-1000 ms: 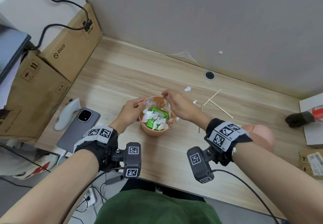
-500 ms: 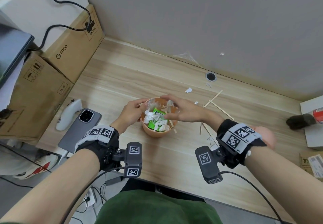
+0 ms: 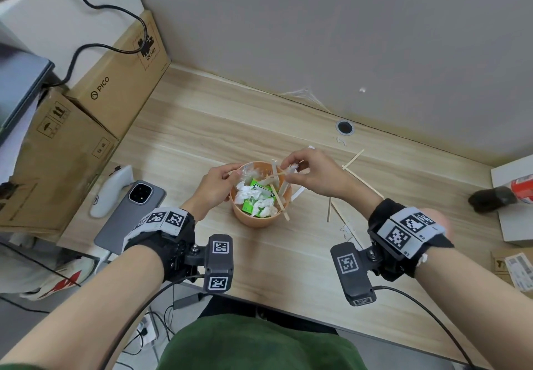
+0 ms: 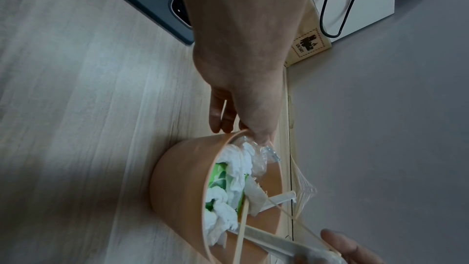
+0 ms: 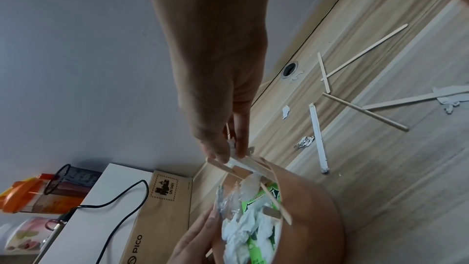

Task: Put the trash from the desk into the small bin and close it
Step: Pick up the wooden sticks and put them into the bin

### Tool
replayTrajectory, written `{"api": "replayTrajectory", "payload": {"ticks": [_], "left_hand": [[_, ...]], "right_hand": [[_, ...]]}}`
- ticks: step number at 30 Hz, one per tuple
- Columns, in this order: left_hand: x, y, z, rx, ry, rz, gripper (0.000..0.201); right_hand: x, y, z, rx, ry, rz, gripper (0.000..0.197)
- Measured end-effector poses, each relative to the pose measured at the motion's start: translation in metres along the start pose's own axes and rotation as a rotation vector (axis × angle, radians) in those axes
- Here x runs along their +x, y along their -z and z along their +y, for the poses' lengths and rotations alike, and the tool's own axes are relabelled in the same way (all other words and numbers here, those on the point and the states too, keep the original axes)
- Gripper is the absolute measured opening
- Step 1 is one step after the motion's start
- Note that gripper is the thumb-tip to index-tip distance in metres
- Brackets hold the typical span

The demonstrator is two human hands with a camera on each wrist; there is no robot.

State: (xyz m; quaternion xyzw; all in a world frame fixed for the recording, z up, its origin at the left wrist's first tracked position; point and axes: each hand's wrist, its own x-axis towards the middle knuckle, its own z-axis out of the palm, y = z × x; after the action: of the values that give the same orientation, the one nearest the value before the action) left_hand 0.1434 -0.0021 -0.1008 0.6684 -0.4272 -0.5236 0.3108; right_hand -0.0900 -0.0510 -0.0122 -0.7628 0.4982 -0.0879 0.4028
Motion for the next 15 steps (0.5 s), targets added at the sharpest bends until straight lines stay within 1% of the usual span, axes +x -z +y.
{"api": "replayTrajectory", "payload": {"ticks": [2,5,8,10,12,13,15], "left_hand": [[-0.001,-0.001,0.001,0.003,-0.007,0.003,0.029],[0.001,-0.001,-0.001,-0.003,-0.005,0.003,0.028],[0.001,-0.001,-0.003,-0.007,-0.003,0.004,0.029],[0.0,-0.001,-0.002,-0.015,-0.004,0.003,0.029],[-0.001,-0.002,-0.001,-0.016,-0.006,0.005,0.029],[-0.001,-0.002,0.0,-0.018,-0.004,0.007,0.029],[-0.001,-0.001,0.0,-0.015,-0.001,0.006,0.029]], "right_hand": [[-0.003,0.001,-0.002,-0.022,0.004,0.019,0.014],[-0.008,0.004,-0.005,0.007,0.0,0.056,0.009],[-0.006,0.004,-0.005,-0.132,0.044,0.139,0.008],[-0.004,-0.002,-0.004,-0.222,0.064,0.117,0.005],[-0.004,-0.014,-0.001,-0.263,0.043,0.074,0.008],[-0.005,-0.02,0.002,-0.251,0.022,0.064,0.01],[-0.007,-0.026,0.005,-0.154,-0.029,0.071,0.019]]}}
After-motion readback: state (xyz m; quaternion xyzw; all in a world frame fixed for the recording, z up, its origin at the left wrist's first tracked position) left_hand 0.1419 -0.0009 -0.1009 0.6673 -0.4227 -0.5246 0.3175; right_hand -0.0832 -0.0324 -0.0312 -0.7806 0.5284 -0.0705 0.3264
